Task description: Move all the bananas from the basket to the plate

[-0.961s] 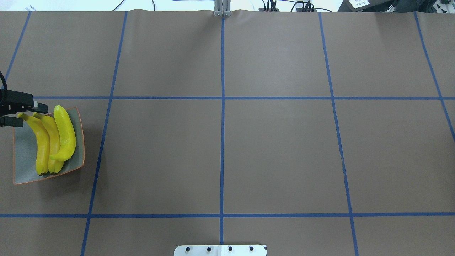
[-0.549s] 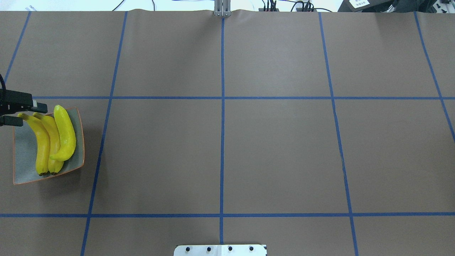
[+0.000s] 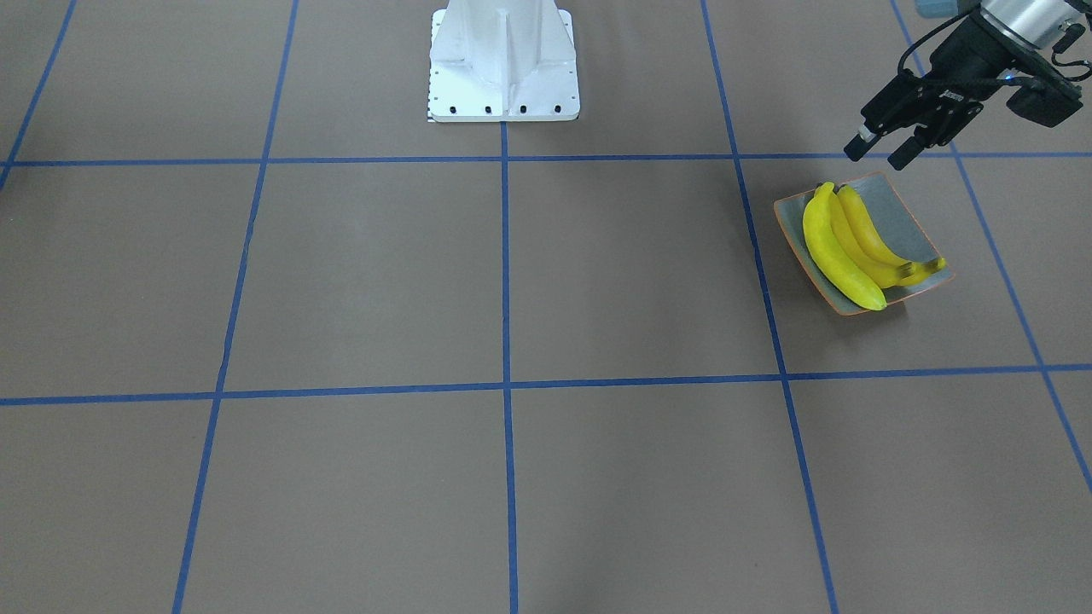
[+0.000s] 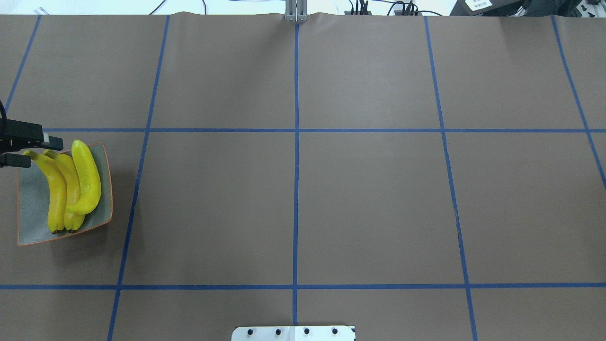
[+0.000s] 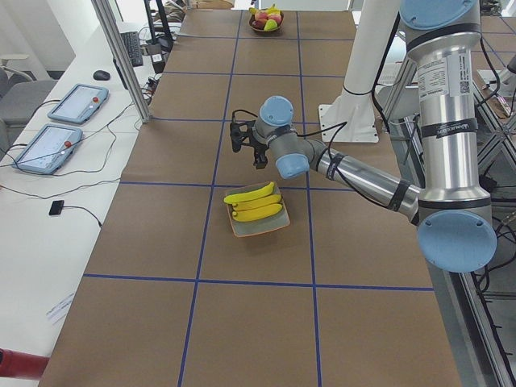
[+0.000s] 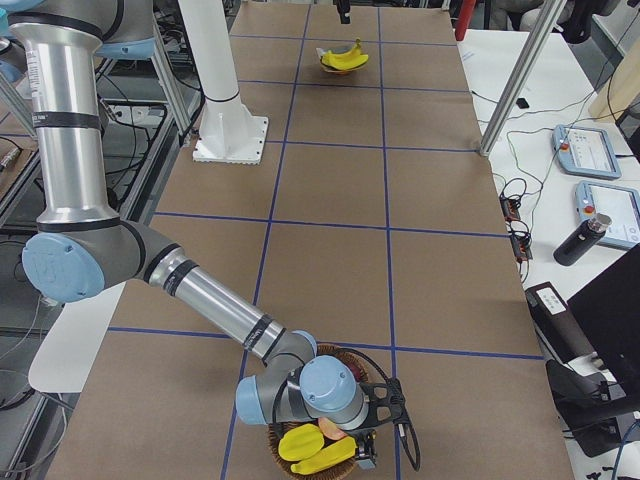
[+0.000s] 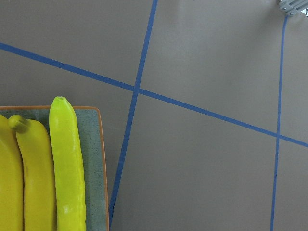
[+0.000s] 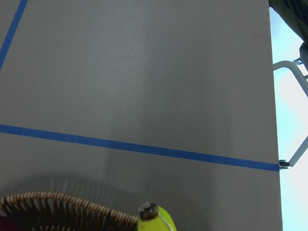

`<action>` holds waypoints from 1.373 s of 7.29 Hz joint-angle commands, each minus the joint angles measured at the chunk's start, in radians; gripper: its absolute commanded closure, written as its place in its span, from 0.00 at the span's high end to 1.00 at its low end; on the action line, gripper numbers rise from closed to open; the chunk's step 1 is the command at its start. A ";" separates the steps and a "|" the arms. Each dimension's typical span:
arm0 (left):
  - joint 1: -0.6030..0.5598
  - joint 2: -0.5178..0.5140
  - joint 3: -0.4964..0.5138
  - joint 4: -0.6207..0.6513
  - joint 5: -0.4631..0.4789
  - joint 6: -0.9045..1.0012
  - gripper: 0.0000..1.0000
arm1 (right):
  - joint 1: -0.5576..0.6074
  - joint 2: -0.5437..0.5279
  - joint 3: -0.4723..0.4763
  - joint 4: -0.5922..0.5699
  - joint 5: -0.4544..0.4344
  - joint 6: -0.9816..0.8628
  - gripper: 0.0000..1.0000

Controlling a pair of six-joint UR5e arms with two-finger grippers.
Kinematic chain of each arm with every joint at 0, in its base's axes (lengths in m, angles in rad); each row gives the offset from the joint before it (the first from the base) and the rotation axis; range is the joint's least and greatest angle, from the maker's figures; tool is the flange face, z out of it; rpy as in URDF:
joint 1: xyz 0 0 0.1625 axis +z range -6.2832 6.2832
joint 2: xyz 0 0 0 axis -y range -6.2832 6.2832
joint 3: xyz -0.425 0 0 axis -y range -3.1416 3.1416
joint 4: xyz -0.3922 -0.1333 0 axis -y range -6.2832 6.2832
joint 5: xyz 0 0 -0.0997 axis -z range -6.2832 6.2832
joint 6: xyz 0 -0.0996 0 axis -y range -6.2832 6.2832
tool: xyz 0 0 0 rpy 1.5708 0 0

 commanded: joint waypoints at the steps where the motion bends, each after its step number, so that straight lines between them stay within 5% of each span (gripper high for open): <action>1: 0.002 -0.001 0.000 -0.001 0.000 0.000 1.00 | -0.032 0.001 -0.002 0.012 -0.006 0.032 0.99; 5: 0.007 -0.009 0.000 -0.001 0.000 0.000 1.00 | -0.104 0.009 -0.004 0.024 -0.157 0.084 0.97; 7: 0.007 -0.023 0.000 -0.001 0.002 0.000 1.00 | -0.115 0.004 -0.013 0.025 -0.162 0.084 0.95; 8: 0.010 -0.024 0.000 -0.001 0.002 0.000 1.00 | -0.124 0.003 -0.016 0.024 -0.162 0.084 0.83; 10: 0.010 -0.033 0.000 -0.001 0.002 0.000 1.00 | -0.144 -0.006 -0.020 0.024 -0.185 0.083 0.83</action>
